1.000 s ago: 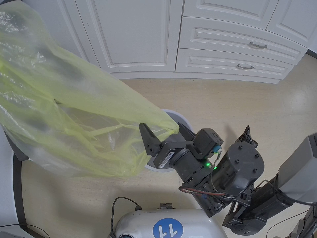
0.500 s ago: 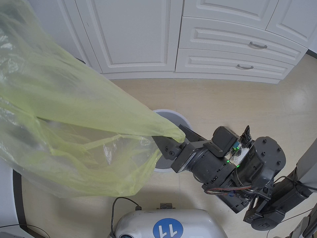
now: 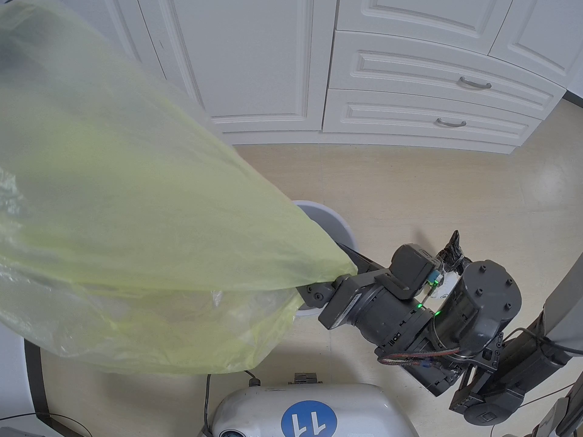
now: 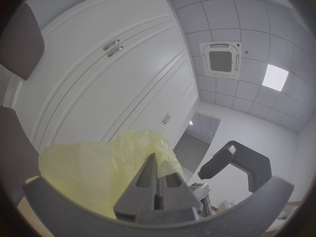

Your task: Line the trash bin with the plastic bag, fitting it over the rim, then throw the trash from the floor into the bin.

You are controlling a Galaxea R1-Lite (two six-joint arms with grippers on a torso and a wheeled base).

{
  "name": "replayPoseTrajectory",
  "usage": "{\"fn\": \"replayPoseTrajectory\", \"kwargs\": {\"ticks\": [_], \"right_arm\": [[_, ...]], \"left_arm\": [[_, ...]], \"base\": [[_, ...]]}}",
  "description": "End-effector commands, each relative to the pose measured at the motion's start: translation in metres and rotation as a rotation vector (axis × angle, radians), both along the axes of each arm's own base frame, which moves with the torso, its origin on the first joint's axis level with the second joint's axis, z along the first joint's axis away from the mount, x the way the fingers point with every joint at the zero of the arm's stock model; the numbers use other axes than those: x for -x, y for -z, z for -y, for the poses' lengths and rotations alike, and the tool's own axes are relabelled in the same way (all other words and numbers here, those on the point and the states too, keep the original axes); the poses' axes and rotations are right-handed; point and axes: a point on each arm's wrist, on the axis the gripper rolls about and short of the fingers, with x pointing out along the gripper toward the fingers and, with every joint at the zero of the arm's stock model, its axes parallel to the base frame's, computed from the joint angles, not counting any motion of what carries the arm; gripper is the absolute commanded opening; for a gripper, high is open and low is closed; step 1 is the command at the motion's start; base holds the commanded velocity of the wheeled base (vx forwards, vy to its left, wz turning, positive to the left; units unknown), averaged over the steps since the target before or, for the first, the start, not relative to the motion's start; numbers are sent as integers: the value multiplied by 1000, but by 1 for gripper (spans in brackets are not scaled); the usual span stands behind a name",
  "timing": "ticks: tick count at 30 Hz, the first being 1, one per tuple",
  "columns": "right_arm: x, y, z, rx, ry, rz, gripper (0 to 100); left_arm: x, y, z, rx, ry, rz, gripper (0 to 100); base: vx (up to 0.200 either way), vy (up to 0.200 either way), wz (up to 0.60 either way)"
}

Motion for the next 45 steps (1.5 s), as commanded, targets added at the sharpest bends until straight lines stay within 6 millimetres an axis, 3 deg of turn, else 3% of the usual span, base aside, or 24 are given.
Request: {"fn": "replayPoseTrajectory", "kwargs": {"ticks": [1, 19, 40, 41, 45], "right_arm": [[-2, 5, -1, 5, 4, -1, 100], [5, -10, 0, -14, 1, 45, 100], [15, -6, -4, 8, -28, 41, 100], [15, -6, -4, 8, -28, 41, 0], [15, -8, -4, 3, -28, 44, 0]], "left_arm": [[1, 0, -1, 4, -1, 3, 0], [0, 1, 0, 1, -1, 0, 0], [0, 1, 0, 0, -1, -1, 0], [0, 1, 0, 0, -1, -1, 0], [0, 1, 0, 0, -1, -1, 0]], "base": [[0, 0, 0], [0, 0, 0], [0, 0, 0], [0, 0, 0], [0, 0, 0]]}}
